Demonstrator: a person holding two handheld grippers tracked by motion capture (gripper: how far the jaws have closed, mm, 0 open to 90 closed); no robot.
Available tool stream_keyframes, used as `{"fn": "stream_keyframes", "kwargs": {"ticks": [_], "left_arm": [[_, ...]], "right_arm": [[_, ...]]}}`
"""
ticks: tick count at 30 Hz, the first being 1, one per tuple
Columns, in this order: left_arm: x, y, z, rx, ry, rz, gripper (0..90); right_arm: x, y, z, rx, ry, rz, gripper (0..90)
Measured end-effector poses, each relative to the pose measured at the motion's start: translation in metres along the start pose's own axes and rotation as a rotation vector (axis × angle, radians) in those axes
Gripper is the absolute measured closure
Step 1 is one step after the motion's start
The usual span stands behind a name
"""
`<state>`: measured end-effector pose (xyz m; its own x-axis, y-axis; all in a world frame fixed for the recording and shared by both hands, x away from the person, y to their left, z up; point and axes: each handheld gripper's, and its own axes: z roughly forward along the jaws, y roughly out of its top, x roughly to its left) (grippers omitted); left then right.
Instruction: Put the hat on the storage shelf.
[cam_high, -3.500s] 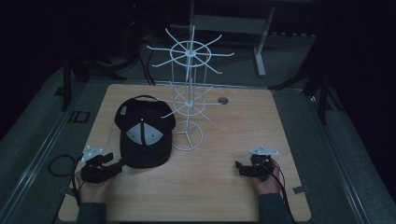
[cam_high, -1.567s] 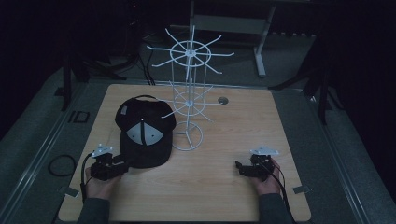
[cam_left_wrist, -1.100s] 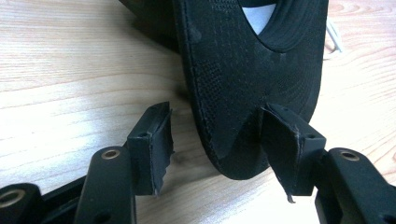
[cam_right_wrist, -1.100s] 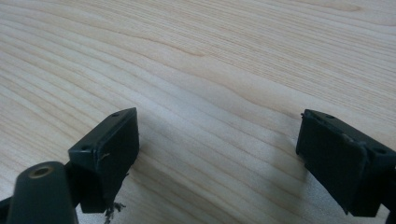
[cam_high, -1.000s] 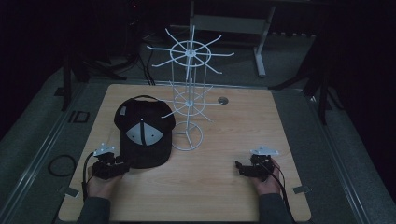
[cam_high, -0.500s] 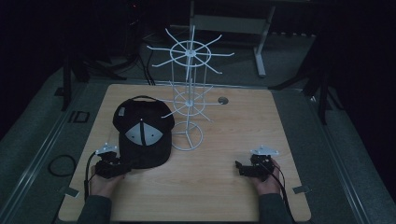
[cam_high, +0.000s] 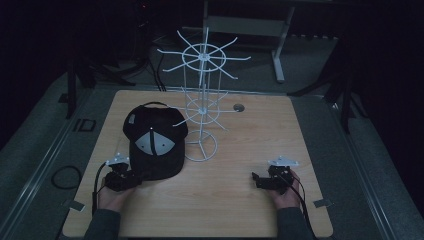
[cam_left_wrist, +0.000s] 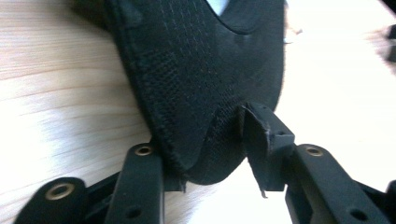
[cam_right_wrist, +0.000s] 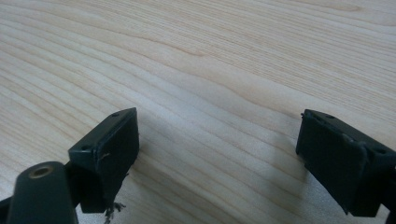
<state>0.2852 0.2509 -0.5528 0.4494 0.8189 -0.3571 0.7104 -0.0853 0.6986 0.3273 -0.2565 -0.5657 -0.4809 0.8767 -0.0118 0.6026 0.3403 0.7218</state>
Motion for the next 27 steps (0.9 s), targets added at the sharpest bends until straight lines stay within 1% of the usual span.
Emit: {"fn": "stream_keyframes", "kwargs": {"ticks": [3, 5, 8, 9, 10, 12, 13, 16, 19, 20, 21, 22, 23, 25, 26, 27], "left_arm": [[-0.002, 0.0, 0.001, 0.001, -0.037, 0.002, 66.7], [-0.002, 0.0, 0.001, 0.002, -0.043, 0.002, 68.0], [-0.002, 0.001, 0.001, -0.003, -0.074, -0.007, 70.5], [-0.002, 0.001, 0.001, -0.003, -0.074, -0.007, 71.8], [-0.002, 0.001, 0.0, -0.009, -0.09, -0.009, 72.7], [-0.003, 0.001, -0.001, -0.015, -0.107, -0.013, 74.2], [-0.003, 0.001, -0.001, -0.015, -0.107, -0.013, 75.2], [-0.005, 0.002, -0.002, -0.032, -0.143, -0.025, 78.1], [-0.006, 0.002, -0.003, -0.038, -0.148, -0.032, 79.8], [-0.006, 0.002, -0.004, -0.047, -0.154, -0.049, 80.3], [-0.006, 0.002, -0.004, -0.047, -0.154, -0.049, 80.8], [-0.005, 0.002, -0.005, -0.056, -0.16, -0.071, 81.3], [-0.004, 0.001, -0.006, -0.062, -0.162, -0.082, 81.9], [-0.003, 0.001, -0.007, -0.067, -0.161, -0.089, 83.2], [-0.002, 0.001, -0.009, -0.08, -0.155, -0.104, 84.2], [-0.002, 0.001, -0.01, -0.088, -0.151, -0.107, 85.1]], "right_arm": [[0.0, 0.0, 0.0, 0.0, 0.0, 0.0, 12.9], [0.0, 0.0, 0.0, 0.0, 0.0, 0.0, 12.9], [0.0, 0.0, 0.0, 0.0, 0.0, 0.0, 12.9], [0.0, 0.0, 0.0, 0.0, 0.0, -0.001, 12.9], [0.0, 0.0, 0.0, 0.0, 0.0, 0.0, 12.9], [0.0, 0.0, 0.0, 0.0, 0.0, 0.0, 12.9], [0.0, 0.0, 0.0, 0.0, 0.0, 0.0, 12.9], [0.0, 0.0, 0.0, 0.0, 0.0, 0.0, 12.9], [0.0, 0.0, 0.0, 0.001, 0.0, 0.001, 12.9], [0.0, 0.0, 0.0, 0.001, 0.0, 0.002, 12.9], [0.0, 0.0, 0.0, 0.001, 0.0, 0.002, 12.9], [0.0, 0.0, 0.0, 0.001, 0.0, 0.001, 12.9], [0.0, 0.0, 0.0, 0.001, 0.0, 0.001, 12.9], [0.0, 0.0, 0.0, 0.001, 0.0, 0.002, 12.9], [0.0, 0.0, 0.0, 0.001, 0.0, 0.002, 12.9], [0.0, 0.0, 0.0, 0.001, 0.0, 0.002, 12.9]]}}
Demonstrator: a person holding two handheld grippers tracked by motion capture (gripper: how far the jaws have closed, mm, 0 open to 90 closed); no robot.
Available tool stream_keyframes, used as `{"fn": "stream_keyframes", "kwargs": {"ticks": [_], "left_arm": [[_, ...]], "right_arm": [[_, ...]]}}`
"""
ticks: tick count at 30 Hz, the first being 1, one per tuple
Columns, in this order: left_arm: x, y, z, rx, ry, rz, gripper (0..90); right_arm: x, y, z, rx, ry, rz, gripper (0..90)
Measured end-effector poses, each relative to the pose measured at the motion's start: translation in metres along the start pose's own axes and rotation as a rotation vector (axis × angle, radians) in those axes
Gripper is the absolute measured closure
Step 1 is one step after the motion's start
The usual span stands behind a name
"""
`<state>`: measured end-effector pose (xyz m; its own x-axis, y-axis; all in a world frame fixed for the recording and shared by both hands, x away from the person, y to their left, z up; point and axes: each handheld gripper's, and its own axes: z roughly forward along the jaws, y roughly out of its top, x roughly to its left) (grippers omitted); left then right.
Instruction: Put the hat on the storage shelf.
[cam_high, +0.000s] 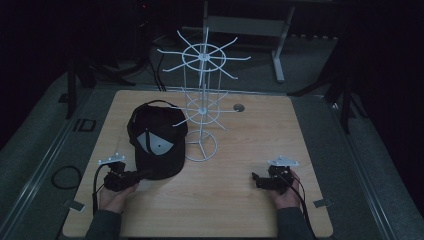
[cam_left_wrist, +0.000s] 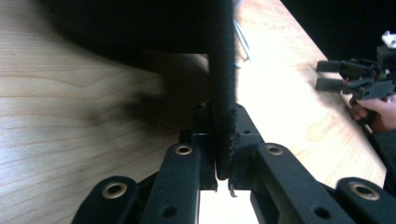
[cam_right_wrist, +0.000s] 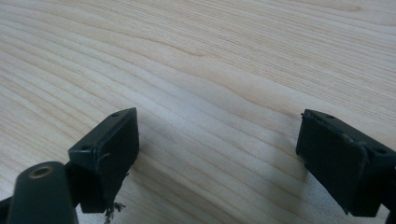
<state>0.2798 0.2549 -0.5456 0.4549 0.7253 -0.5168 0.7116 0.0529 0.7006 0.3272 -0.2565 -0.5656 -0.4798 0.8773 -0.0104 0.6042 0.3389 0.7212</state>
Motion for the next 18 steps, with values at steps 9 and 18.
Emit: {"fn": "stream_keyframes", "kwargs": {"ticks": [9, 18], "left_arm": [[-0.003, 0.001, -0.006, -0.041, 0.057, 0.01, 86.0], [-0.006, 0.002, -0.015, -0.084, 0.117, 0.036, 86.1]], "right_arm": [[0.0, 0.0, 0.0, 0.0, 0.0, -0.001, 12.9], [0.0, 0.0, 0.0, 0.0, 0.0, 0.0, 12.9]]}}
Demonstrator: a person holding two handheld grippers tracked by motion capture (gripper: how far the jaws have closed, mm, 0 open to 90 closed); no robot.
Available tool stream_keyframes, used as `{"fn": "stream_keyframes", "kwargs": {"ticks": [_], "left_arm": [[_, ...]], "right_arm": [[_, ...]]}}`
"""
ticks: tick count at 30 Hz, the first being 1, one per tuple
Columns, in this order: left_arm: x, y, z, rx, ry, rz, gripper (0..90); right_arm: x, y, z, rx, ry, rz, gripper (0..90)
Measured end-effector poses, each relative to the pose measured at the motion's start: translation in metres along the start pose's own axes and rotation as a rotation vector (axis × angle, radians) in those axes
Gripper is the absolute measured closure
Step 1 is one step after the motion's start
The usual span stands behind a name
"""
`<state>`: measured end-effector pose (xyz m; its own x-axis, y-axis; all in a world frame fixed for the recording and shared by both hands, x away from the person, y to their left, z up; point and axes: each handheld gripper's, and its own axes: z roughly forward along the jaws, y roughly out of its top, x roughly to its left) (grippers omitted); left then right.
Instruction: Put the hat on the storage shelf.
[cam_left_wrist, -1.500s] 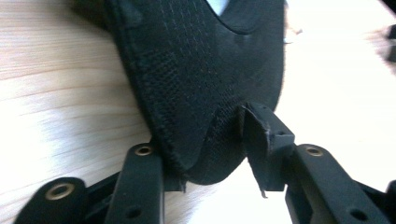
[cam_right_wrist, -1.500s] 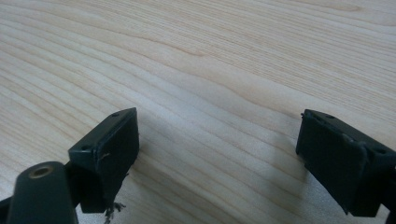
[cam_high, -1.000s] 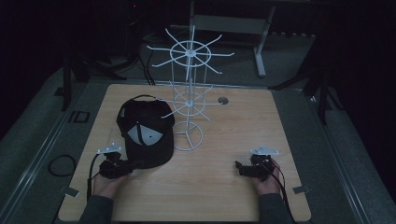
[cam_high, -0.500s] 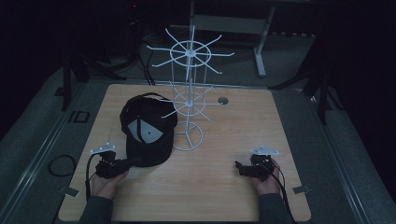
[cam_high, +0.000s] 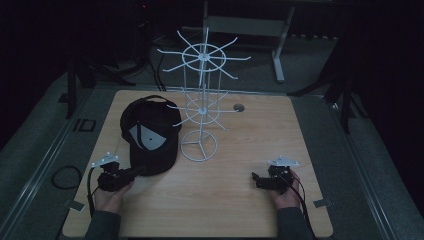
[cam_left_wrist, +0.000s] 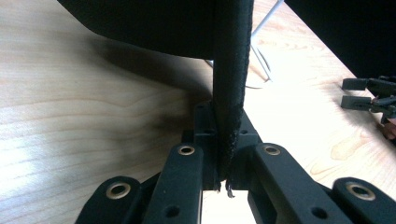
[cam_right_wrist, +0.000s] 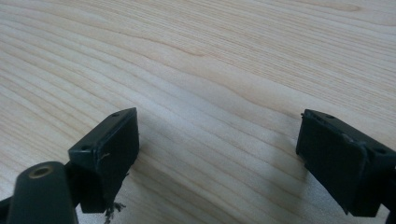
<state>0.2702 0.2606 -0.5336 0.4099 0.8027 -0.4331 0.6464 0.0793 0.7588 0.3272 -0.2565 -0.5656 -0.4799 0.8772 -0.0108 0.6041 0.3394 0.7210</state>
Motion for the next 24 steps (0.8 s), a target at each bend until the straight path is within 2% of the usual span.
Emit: {"fn": "stream_keyframes", "kwargs": {"ticks": [13, 24], "left_arm": [[0.0, 0.001, -0.006, -0.038, 0.033, 0.001, 86.0], [-0.003, 0.003, -0.017, -0.085, 0.079, 0.004, 86.0]], "right_arm": [[0.0, 0.0, 0.0, 0.0, 0.0, 0.0, 12.9], [0.0, 0.0, 0.0, 0.0, 0.0, 0.001, 12.9]]}}
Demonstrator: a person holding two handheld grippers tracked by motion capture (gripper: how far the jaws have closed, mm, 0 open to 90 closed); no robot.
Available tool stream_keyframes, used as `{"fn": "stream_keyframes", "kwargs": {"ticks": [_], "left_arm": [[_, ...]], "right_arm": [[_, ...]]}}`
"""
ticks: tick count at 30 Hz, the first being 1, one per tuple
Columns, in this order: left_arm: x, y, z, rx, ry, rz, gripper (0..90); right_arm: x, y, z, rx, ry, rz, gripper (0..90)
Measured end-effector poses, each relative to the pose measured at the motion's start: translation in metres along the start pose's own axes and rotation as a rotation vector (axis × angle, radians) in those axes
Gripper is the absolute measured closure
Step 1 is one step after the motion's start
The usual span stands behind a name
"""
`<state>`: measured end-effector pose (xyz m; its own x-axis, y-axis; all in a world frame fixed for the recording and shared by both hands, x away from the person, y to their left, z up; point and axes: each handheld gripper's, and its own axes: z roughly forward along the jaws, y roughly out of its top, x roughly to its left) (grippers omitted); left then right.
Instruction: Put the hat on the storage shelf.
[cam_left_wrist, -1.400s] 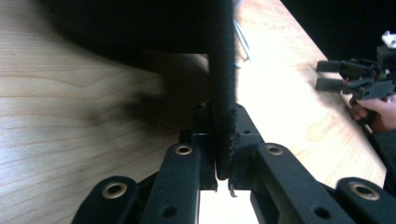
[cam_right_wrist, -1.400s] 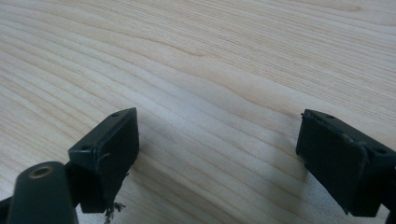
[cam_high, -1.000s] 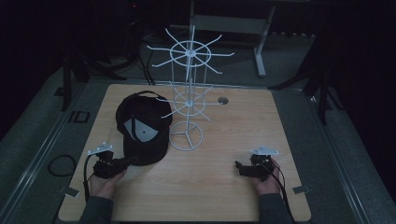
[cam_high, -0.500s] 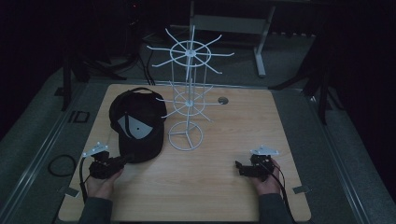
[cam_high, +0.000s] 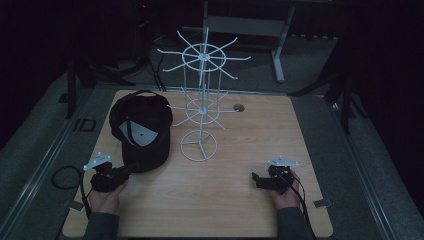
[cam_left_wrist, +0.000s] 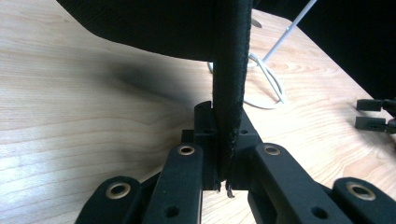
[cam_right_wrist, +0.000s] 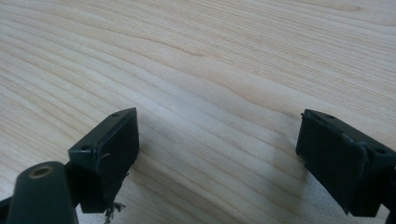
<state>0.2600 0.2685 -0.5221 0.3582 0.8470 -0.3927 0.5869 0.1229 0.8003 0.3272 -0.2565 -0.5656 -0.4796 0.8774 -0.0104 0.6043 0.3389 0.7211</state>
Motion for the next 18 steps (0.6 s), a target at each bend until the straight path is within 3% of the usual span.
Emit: {"fn": "stream_keyframes", "kwargs": {"ticks": [18], "left_arm": [[-0.002, 0.003, -0.012, -0.044, 0.064, -0.003, 85.9]], "right_arm": [[0.0, 0.0, 0.0, 0.0, 0.0, 0.0, 12.9]]}}
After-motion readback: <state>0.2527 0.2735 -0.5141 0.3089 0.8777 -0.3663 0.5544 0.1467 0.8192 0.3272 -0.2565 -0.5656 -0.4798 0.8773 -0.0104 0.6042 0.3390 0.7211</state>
